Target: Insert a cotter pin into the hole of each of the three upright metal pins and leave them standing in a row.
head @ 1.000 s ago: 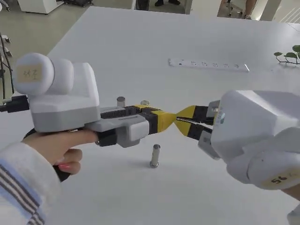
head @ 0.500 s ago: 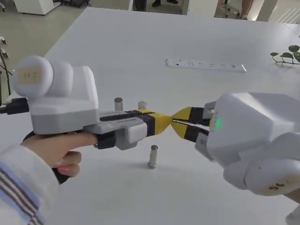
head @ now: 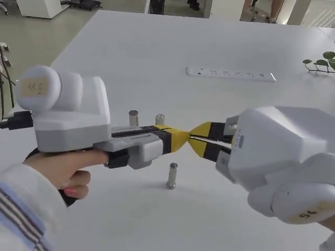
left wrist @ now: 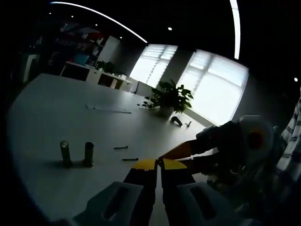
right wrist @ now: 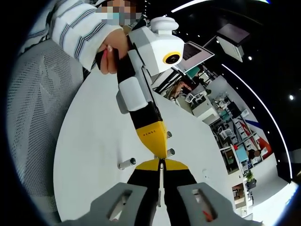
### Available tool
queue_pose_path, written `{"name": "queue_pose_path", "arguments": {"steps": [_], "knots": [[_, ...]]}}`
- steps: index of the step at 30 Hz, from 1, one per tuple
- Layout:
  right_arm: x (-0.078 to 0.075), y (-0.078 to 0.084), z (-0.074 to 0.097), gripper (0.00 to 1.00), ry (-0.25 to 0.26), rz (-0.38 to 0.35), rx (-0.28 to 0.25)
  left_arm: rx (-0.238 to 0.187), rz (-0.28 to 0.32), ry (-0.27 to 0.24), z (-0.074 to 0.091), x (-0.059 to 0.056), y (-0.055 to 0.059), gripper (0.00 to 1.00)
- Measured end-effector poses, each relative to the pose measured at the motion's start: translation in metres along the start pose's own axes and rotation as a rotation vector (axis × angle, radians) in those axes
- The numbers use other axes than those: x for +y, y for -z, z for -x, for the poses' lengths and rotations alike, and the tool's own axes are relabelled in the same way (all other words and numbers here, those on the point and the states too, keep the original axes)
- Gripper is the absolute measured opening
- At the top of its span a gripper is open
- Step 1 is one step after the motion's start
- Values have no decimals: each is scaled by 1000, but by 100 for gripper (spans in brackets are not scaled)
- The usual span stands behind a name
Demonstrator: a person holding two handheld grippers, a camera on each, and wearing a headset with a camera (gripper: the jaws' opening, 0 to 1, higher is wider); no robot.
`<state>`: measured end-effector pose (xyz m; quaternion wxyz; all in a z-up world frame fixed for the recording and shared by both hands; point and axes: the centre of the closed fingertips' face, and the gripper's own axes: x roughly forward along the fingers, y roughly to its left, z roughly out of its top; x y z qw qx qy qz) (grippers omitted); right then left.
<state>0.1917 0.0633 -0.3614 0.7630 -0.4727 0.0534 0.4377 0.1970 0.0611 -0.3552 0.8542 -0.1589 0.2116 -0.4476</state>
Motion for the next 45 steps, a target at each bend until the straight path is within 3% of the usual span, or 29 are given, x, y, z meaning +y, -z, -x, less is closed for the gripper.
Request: {"name": "queue_pose_path", "arguments": {"steps": [22, 24, 45], "knots": [[3, -3, 0, 0, -7, -22, -6, 32, 11, 6, 4, 1, 2, 0], [3, -3, 0, 0, -2, -34, -5, 29, 38, 7, 3, 1, 2, 0], [2, -3, 4, 0, 2, -15, -9, 15, 11, 15, 2, -4, -1, 0]]}}
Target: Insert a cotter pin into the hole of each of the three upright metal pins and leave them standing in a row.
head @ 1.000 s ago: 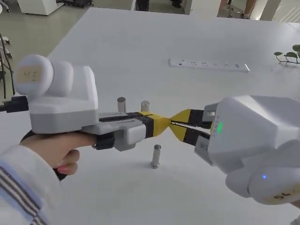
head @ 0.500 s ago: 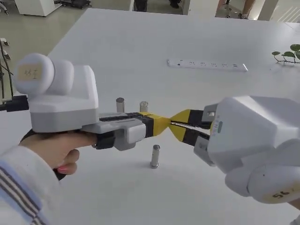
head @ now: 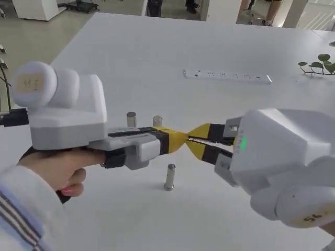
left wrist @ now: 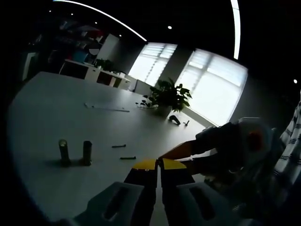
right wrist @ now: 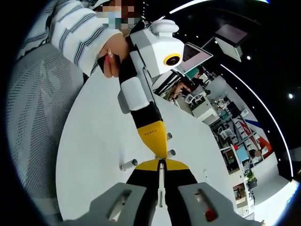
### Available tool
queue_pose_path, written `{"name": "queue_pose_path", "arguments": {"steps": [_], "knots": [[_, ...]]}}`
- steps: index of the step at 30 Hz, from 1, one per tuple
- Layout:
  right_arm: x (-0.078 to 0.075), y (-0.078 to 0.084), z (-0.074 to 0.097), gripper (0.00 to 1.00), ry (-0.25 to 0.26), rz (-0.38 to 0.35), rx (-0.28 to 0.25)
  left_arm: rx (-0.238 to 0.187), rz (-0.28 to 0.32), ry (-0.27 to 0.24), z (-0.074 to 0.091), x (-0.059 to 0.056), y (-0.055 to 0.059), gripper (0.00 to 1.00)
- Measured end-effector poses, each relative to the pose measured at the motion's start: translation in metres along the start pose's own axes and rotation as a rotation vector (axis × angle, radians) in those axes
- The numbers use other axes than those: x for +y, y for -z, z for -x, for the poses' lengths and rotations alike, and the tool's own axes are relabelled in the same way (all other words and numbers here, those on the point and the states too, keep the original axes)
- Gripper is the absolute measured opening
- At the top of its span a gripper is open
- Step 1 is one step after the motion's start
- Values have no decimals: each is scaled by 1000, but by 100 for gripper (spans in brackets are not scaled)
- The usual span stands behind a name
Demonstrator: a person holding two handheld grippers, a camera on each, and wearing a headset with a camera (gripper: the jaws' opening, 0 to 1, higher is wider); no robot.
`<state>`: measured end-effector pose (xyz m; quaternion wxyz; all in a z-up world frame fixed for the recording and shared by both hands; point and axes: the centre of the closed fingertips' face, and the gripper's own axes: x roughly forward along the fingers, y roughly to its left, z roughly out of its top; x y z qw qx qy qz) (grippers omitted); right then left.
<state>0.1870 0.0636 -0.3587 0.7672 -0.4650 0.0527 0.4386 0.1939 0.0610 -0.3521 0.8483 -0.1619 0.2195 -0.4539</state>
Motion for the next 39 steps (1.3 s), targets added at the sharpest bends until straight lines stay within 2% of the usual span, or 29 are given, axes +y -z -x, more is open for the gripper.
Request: {"name": "queue_pose_path", "arguments": {"steps": [3, 7, 16, 21, 28, 29, 31, 35, 39], "knots": [[0, 0, 0, 0, -1, -2, 0, -3, -5, 2, 1, 0, -1, 0], [-2, 1, 0, 0, 2, -55, -13, -13, -12, -1, 2, 0, -3, 0], [-7, 14, 4, 9, -21, -229, -32, -22, -52, -10, 8, 3, -5, 0], [5, 13, 6, 24, -141, -329, -69, -22, -99, -1, 10, 1, -5, 0], [0, 17, 11, 25, -220, -439, -91, -32, -157, 27, 14, -4, -8, 0], [4, 17, 12, 27, -262, -442, -93, -34, -167, 28, 15, -5, -9, 0], [5, 18, 13, 27, -293, -437, -95, -36, -177, 31, 16, -5, -10, 0], [7, 17, 13, 26, -342, -465, -112, -39, -205, 38, 17, -6, -11, 0], [4, 13, 11, 26, -368, -488, -131, -39, -236, 42, 18, -7, -10, 0]]}}
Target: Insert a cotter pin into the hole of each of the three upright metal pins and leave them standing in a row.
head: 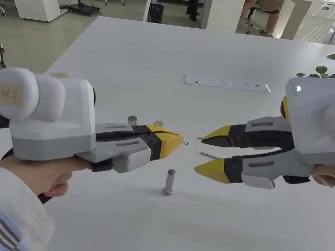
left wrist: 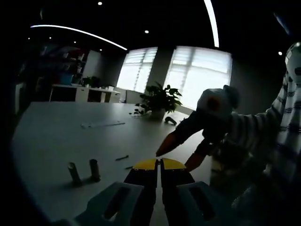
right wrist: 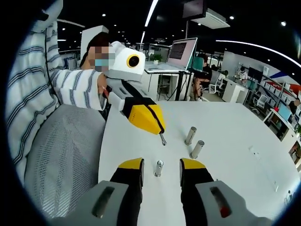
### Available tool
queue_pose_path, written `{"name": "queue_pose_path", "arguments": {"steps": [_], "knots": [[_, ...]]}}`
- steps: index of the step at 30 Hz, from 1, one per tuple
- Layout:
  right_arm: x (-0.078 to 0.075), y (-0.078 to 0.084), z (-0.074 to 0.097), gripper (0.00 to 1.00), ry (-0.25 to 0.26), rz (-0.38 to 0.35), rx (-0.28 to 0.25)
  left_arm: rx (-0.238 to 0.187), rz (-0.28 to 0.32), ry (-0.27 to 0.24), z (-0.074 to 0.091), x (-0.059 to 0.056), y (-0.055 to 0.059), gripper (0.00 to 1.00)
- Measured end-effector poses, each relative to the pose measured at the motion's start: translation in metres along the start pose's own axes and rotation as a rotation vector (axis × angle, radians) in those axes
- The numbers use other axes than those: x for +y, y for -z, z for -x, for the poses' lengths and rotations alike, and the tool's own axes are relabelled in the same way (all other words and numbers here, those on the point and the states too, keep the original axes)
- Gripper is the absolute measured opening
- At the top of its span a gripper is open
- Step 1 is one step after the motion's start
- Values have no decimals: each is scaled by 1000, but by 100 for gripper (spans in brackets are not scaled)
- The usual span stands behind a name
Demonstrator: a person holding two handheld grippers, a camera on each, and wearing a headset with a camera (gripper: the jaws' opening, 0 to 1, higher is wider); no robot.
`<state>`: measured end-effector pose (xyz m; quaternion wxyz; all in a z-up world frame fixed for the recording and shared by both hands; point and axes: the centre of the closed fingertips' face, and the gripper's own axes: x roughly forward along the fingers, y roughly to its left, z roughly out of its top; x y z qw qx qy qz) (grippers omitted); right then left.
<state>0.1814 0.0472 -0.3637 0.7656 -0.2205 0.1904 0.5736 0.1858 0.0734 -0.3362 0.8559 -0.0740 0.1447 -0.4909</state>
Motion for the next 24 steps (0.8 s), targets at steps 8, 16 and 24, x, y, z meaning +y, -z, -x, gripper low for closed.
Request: {"name": "queue_pose_path", "arguments": {"steps": [8, 16, 24], "knots": [[3, -6, -3, 28, -67, 3, 10, -4, -31, 26, 4, 3, -8, 0], [11, -17, -6, 29, -140, -36, -5, -13, -105, 38, 8, 4, -13, 0], [10, -25, -11, 26, -159, -55, -8, -18, -206, 94, 12, -8, -14, 0]]}}
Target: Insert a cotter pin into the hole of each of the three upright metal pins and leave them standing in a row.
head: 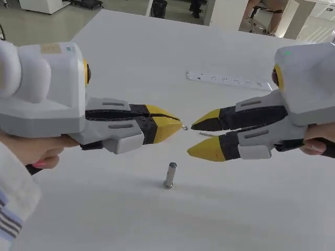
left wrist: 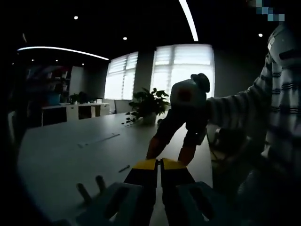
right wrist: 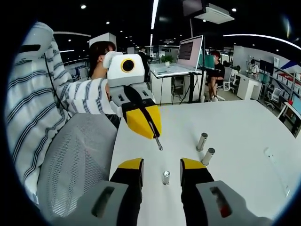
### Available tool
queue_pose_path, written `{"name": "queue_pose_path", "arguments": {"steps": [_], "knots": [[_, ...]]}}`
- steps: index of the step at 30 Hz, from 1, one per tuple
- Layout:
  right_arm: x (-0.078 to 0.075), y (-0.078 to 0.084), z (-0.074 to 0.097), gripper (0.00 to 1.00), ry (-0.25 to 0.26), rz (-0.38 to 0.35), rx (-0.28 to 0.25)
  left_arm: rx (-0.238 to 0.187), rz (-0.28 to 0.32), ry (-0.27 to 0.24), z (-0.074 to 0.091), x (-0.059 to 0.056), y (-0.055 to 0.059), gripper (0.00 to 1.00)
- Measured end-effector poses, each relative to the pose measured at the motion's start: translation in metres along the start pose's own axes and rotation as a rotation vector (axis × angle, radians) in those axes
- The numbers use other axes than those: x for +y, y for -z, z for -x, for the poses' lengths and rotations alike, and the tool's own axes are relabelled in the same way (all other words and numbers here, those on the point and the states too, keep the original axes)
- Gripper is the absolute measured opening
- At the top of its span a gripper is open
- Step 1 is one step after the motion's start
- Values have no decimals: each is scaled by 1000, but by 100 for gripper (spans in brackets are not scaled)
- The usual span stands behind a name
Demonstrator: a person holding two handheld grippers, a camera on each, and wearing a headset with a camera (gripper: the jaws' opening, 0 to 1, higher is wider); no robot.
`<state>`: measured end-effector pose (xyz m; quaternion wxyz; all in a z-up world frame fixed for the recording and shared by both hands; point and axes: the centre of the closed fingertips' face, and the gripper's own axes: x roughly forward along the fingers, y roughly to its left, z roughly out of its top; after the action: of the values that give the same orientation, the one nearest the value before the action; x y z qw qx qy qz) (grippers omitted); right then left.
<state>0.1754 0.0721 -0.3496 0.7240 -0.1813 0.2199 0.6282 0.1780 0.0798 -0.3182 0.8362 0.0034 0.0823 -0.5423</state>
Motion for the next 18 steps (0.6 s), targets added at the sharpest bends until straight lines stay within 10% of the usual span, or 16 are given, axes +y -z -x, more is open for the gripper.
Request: {"name": "queue_pose_path", "arguments": {"steps": [18], "knots": [[16, -10, 0, 4, -87, -54, -78, 6, -87, 74, -2, -15, 0, 0]]}}
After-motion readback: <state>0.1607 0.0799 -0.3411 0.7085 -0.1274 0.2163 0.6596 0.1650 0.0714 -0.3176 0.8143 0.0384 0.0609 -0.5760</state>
